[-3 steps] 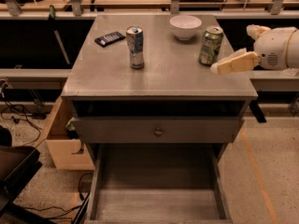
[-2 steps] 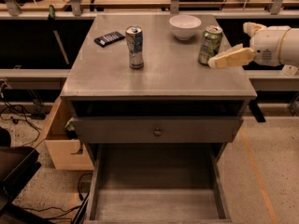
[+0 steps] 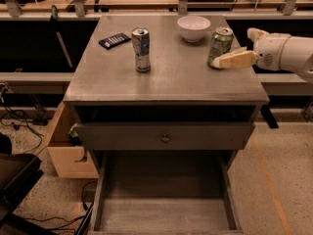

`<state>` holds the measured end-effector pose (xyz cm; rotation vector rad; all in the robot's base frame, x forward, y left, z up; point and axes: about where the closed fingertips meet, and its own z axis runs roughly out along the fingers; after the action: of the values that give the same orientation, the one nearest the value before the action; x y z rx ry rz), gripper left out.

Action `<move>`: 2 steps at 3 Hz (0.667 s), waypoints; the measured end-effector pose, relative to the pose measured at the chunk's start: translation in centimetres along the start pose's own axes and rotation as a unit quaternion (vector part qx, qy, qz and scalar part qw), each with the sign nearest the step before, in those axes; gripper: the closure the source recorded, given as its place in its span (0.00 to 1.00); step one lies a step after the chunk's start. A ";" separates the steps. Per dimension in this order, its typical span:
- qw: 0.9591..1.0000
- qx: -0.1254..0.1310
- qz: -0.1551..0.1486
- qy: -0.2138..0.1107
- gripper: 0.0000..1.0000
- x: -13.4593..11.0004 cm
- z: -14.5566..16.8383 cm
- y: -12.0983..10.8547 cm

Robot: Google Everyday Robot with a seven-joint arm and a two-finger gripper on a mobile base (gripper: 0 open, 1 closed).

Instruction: Place green can into middle drawer

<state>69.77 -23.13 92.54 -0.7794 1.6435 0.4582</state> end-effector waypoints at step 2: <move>0.998 -0.034 0.032 -0.040 0.00 1.9 4.4 -1.3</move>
Offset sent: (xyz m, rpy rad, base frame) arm 0.0618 0.0214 -0.0393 0.1710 -0.0002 0.0961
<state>73.64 -21.51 89.84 -0.7513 1.5882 0.5867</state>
